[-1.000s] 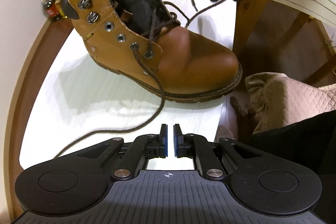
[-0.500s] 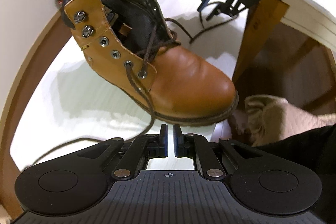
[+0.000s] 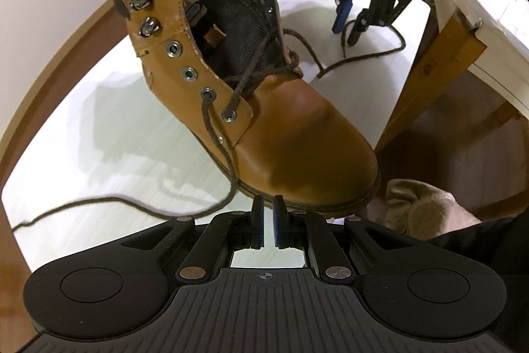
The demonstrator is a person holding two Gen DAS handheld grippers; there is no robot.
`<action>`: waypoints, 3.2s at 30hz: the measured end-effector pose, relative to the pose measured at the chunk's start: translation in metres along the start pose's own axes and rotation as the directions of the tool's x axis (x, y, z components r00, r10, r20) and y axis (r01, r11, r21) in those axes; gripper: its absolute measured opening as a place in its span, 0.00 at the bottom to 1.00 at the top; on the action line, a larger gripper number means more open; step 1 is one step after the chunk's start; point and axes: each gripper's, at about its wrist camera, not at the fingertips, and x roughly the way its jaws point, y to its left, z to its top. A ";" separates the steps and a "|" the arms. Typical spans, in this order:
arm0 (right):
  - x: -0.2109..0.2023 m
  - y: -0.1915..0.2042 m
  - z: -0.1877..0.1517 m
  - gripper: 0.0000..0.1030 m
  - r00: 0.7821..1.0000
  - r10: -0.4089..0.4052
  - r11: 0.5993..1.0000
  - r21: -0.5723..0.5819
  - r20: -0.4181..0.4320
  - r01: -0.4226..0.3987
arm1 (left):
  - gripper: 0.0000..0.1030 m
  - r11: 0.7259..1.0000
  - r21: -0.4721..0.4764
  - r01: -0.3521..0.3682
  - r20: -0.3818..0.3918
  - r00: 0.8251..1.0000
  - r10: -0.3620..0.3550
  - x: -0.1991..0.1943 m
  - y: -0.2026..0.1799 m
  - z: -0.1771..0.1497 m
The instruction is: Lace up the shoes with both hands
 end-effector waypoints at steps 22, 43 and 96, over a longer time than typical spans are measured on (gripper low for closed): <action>-0.131 0.134 0.078 0.02 0.863 -0.409 0.862 0.437 0.297 0.257 | 0.07 0.993 0.076 0.090 0.123 0.987 -0.098 -0.024 0.049 0.013; -0.066 0.135 0.145 0.02 0.869 -0.446 0.894 0.070 0.216 0.442 | 0.07 0.994 -0.011 0.106 0.221 0.970 -0.101 -0.038 0.073 -0.013; -0.076 0.124 0.102 0.02 0.849 -0.281 0.944 -0.029 0.447 0.328 | 0.07 0.997 -0.074 0.014 0.168 0.986 -0.001 -0.041 0.040 0.004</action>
